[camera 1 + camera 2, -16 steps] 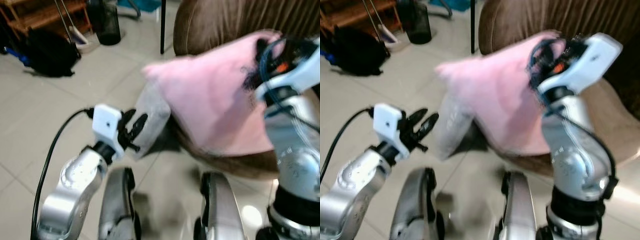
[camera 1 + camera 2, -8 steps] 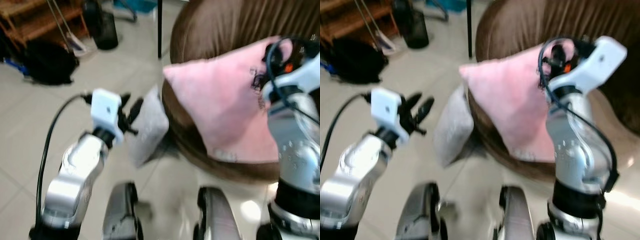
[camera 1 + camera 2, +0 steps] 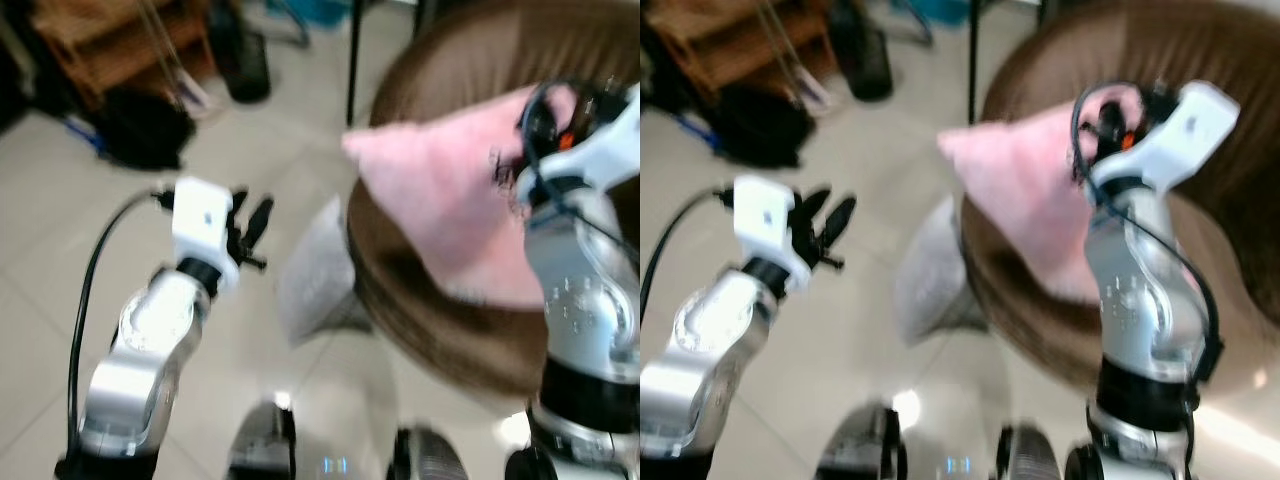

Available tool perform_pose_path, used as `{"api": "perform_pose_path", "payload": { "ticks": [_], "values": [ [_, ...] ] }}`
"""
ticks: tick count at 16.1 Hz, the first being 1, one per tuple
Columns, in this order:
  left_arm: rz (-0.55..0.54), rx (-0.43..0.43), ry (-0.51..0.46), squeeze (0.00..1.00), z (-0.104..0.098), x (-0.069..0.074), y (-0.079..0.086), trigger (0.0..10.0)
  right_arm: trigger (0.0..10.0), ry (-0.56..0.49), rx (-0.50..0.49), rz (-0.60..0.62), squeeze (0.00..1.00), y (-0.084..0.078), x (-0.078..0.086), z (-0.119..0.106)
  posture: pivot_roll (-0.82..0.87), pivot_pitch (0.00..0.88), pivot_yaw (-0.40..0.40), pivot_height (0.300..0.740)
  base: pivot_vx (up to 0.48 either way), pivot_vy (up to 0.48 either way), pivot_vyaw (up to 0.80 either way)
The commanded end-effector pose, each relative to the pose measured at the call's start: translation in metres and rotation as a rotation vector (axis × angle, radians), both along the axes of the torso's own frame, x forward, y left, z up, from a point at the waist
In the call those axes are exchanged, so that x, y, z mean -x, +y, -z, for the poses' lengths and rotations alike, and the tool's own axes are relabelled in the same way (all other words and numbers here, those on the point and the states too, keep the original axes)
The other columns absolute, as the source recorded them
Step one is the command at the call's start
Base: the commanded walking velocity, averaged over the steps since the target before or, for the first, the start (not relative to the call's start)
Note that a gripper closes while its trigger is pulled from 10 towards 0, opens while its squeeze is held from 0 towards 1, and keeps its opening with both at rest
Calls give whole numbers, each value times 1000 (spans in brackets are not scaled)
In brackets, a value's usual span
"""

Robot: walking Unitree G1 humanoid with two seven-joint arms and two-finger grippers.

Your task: Move the pillow to the sofa from floor

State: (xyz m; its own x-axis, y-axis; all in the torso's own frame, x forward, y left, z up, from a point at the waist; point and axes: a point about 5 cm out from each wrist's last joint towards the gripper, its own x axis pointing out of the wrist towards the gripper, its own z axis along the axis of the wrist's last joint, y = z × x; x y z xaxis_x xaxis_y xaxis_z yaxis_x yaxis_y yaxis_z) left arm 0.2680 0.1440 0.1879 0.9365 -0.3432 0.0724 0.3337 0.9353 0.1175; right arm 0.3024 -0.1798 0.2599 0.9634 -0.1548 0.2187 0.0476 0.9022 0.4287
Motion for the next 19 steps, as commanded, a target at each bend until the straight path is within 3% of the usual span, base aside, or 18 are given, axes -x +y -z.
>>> {"api": "perform_pose_path", "payload": {
  "ticks": [1, 4, 5, 8, 10, 19],
  "values": [
    [9, -34, -2, 0, 2, 1, 2, 10000, 10000, -72, -7, 5, 0, 1, 6, -10, 41, 41, 34, 740, 0, 0, 0],
    [-23, -38, -30, 0, 3, -5, 4, 10000, 10000, 7, -21, 18, 0, -3, 14, 18, 43, 24, 15, 740, 0, 0, 0],
    [-10, -35, -37, 0, 3, -4, 2, 10000, 10000, 68, 31, 33, 0, -1, 15, 32, 37, 13, 20, 740, 0, 0, 0],
    [16, -30, -35, 0, 5, -7, -1, 10000, 10000, 96, 23, 10, 0, 7, 15, 36, 38, 0, 33, 740, 0, 0, 0],
    [-10, -27, -27, 0, 9, -10, 2, 10000, 10000, 171, 51, -12, 0, 11, 13, 50, 39, 0, 25, 740, 279, 0, -719],
    [25, -41, -41, 0, 8, -14, -2, 10000, 10000, 247, 45, 7, 0, 9, 17, 70, 60, 0, 29, 740, 311, 0, -763]
  ]
}}
